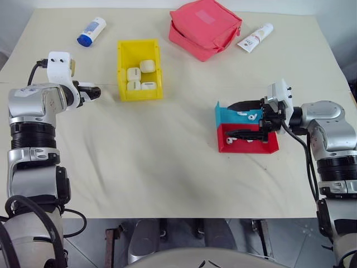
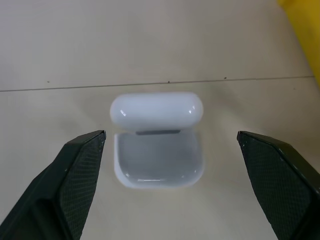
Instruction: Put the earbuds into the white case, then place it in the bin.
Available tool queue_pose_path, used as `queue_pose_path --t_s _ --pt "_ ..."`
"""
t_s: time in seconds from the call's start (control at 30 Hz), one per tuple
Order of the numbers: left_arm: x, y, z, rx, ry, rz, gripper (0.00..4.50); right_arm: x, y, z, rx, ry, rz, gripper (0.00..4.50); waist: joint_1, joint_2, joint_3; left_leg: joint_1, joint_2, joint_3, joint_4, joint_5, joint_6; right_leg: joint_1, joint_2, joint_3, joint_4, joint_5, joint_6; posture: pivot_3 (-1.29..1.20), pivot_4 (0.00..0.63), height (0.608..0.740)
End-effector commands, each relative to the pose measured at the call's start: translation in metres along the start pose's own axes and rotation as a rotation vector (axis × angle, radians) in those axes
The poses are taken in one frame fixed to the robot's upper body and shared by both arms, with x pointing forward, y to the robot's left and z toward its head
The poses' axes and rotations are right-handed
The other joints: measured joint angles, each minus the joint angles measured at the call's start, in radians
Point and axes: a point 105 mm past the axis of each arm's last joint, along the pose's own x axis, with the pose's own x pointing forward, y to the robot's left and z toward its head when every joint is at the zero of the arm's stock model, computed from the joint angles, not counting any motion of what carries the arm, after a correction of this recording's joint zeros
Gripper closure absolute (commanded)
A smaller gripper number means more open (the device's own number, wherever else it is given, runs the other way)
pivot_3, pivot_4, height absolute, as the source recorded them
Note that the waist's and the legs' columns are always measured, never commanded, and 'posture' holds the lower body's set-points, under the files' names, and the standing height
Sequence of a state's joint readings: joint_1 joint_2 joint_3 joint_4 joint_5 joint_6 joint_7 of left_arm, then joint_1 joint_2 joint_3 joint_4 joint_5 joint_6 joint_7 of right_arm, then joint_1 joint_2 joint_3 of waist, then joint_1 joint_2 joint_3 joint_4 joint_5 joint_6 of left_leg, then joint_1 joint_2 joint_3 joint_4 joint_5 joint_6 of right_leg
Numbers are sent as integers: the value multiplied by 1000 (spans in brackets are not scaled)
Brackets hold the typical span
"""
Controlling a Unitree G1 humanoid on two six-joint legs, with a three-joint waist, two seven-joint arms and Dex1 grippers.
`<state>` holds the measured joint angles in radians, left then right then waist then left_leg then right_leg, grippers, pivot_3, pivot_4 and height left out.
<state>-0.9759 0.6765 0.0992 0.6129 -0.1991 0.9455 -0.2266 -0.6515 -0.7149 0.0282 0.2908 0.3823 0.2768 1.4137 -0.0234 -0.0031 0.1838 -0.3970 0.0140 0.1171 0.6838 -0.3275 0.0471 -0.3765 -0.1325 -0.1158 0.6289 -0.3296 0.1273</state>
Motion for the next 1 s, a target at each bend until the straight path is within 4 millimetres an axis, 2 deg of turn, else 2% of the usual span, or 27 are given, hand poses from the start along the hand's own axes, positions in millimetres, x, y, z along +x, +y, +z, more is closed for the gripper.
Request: queue_pose_path --t_s 0.03,0.37,0.87,1.0 --pt "-3 7 10 -10 -19 39 27 -8 0 7 -27 -2 -8 0 0 0 0 0 0 0 0 0 0 0 0 0 0 0 0 0 150 740" --pt "2 9 -4 -20 84 46 27 -6 -2 5 -26 5 -5 0 1 0 0 0 -1 0 0 0 0 0 -1 0 0 0 0 0 150 740" --pt "13 7 2 -25 44 17 27 -4 -5 6 -32 9 1 0 2 0 0 0 -1 0 1 0 0 0 -1 -1 1 0 0 0 150 740" --pt "14 4 0 -36 71 9 932 -5 -6 6 -34 13 -5 0 2 0 0 0 -1 0 1 0 0 0 -1 -1 1 0 0 0 150 740"
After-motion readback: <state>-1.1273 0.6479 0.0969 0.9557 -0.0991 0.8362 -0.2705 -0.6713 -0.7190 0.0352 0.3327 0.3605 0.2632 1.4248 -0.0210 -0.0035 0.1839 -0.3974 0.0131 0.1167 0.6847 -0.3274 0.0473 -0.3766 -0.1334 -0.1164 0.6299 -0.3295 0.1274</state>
